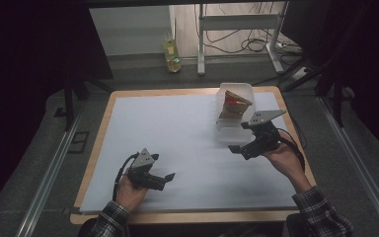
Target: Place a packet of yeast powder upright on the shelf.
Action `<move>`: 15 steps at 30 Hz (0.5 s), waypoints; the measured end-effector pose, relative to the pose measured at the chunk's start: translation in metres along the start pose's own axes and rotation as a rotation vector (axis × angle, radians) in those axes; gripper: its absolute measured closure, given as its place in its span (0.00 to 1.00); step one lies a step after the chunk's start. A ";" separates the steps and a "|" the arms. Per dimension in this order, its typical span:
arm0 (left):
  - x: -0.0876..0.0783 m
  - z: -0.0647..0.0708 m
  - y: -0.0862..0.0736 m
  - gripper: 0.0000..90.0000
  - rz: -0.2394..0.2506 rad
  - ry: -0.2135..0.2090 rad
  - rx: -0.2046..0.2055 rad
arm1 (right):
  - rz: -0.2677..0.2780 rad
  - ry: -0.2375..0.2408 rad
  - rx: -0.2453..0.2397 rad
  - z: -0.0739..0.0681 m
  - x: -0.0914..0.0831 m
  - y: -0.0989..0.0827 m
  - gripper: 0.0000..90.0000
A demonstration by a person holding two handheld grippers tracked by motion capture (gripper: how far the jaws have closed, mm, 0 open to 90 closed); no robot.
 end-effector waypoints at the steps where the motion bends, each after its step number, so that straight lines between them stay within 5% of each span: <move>1: -0.001 0.000 0.000 0.06 0.008 0.000 -0.003 | -0.003 -0.001 0.001 -0.001 0.000 -0.002 0.01; 15: -0.002 -0.002 -0.002 0.03 -0.019 0.047 -0.029 | 0.007 -0.007 0.040 -0.019 0.002 -0.032 0.00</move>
Point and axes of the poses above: each handheld gripper's, and its own axes: x roughly forward along the jaws, y roughly out of its top, z roughly to its right, the point moved 3 cm from there along x, roughly forward along the jaws, and after that the axes turned 3 degrees about -y, right-handed, at the moved point
